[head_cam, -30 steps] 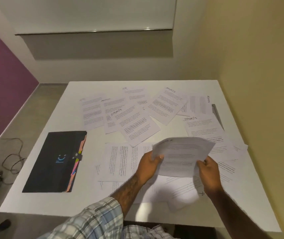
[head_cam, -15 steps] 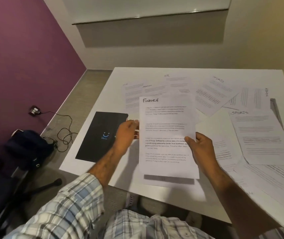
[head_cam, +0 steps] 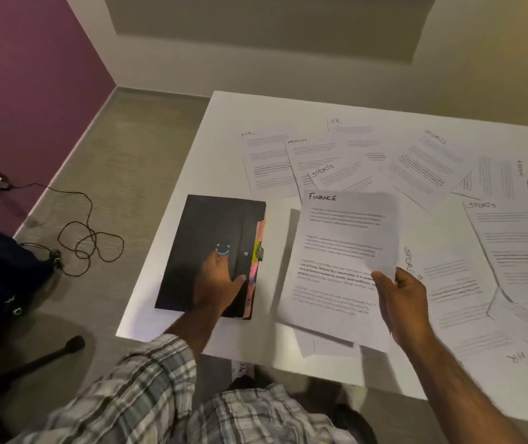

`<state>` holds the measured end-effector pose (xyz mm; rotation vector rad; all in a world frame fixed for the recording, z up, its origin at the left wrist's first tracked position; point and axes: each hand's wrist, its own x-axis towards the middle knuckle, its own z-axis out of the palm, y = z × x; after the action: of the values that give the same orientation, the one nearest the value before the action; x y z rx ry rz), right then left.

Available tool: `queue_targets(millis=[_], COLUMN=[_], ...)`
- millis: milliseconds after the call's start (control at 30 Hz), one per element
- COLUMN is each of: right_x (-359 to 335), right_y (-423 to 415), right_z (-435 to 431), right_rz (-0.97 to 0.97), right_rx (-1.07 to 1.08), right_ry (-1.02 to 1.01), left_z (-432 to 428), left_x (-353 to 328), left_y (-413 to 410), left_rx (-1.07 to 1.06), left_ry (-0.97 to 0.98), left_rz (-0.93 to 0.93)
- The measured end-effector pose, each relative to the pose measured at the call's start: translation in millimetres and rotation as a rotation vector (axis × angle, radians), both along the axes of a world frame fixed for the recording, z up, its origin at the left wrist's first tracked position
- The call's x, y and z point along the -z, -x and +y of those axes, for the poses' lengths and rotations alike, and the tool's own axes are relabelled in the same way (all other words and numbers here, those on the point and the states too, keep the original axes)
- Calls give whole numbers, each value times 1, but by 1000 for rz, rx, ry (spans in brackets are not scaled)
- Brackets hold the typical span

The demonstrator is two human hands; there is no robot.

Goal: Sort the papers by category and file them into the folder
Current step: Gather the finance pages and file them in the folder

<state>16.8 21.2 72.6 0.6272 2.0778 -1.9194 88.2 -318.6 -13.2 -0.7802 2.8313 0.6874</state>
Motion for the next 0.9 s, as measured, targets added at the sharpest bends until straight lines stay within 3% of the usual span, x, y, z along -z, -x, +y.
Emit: queue_targets(millis=[100,400,667,900], right_x=[-2,-17,-15,-13], right_y=[-16,-23,-19,-10], right_z=[-19,-32,-44,-51], right_rz=[-11,10,-20,-23], right_rx=[44,22,63,91], right_ry=[-23,-182,-197,-181], left_z=[-2,0,-16,-13], left_x=[13,29,37,36], left_y=[13,65,108,129], left_rx=[128,95,251,258], left_ry=[137,124,162,249], left_rz=[-93,-76,-124,-131])
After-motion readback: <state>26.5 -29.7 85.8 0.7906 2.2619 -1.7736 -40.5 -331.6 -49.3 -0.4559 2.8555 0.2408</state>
